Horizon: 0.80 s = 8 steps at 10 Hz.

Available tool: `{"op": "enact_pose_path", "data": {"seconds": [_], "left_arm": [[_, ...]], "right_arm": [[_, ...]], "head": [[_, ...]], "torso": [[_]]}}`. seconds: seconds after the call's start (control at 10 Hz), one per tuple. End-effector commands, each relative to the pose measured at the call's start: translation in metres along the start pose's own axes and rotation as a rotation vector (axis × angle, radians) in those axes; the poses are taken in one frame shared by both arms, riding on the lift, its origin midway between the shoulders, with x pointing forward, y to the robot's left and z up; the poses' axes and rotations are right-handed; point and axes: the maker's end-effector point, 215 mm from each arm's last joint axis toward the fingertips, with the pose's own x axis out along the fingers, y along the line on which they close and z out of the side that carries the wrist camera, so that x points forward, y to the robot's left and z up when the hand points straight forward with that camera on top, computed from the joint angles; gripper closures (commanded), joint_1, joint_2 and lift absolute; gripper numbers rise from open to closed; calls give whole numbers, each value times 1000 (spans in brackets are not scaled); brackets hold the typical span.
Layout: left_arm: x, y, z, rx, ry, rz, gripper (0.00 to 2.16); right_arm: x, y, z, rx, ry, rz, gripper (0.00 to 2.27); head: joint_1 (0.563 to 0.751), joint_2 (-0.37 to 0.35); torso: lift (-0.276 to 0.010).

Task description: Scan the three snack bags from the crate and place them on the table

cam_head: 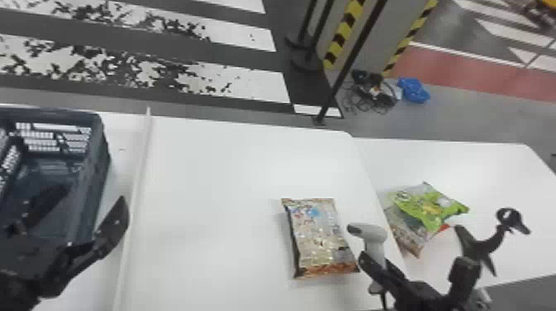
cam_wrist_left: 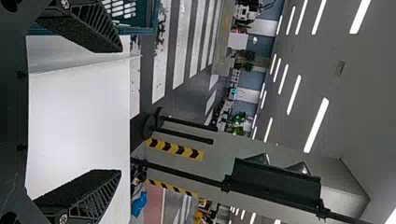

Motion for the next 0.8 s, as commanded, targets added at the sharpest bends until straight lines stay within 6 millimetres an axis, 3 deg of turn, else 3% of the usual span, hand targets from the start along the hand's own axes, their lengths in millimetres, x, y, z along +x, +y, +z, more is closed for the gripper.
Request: {"op": "enact_pose_path", "data": {"seconds": [0.0, 0.3, 0.7], "left_arm": [[-2, 0, 2, 1, -3, 1, 70], [-4, -1, 3, 0, -3, 3, 70], [-9, -2, 2, 1, -5, 2, 70]], "right_arm": [[0, 21, -7, 6, 8, 34, 2101], [5, 36, -21, 3, 35, 62, 2098], [20, 27, -32, 9, 48, 49, 2101]], "head": [[695, -350], [695, -350], [695, -350]], "torso": [[-36], [-36], [-36]]}}
